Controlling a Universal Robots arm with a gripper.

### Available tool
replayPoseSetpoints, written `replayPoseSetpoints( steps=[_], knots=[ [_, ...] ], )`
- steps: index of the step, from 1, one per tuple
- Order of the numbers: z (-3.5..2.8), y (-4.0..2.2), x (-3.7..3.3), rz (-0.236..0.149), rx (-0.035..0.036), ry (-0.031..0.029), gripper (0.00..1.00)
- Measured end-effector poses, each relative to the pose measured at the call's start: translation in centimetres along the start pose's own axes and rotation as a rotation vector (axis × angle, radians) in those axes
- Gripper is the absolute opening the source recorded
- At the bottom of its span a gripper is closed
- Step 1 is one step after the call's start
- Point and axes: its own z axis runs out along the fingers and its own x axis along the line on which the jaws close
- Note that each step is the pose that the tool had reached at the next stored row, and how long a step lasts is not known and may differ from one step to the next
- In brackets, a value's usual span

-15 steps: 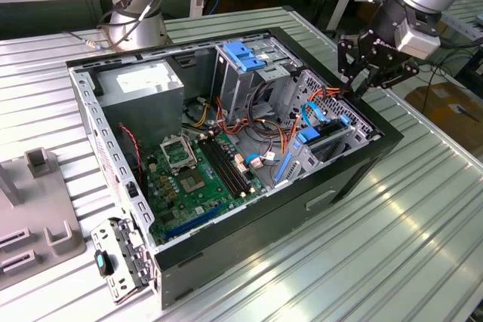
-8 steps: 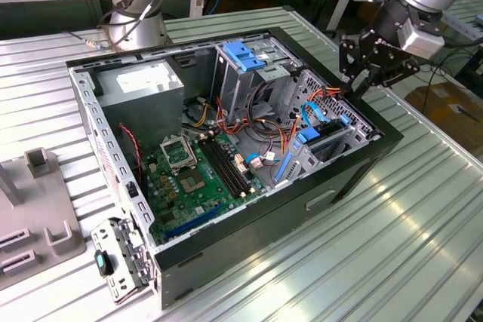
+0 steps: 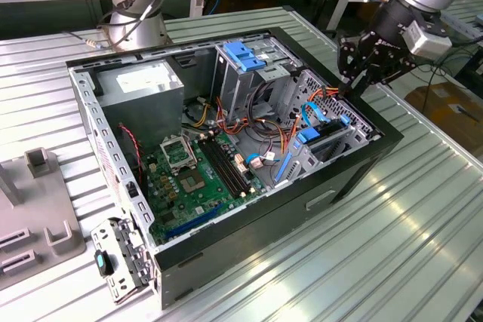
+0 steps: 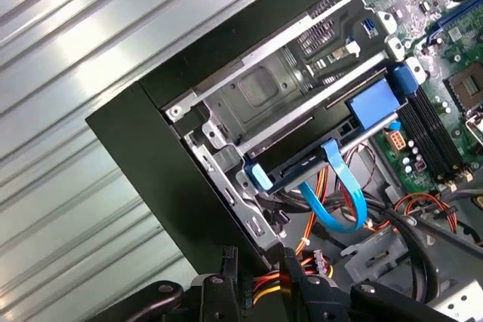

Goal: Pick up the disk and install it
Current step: 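Insert the second disk wire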

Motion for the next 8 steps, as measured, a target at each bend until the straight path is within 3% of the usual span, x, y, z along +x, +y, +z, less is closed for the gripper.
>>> replayPoseSetpoints(
  steps=[3,8],
  knots=[
    [0.06,-0.71,-0.17,-0.003,-0.0001,-0.0002,0.36],
    [0.07,-1.38,0.65,-0.004,-0.0002,-0.0003,0.36]
  ],
)
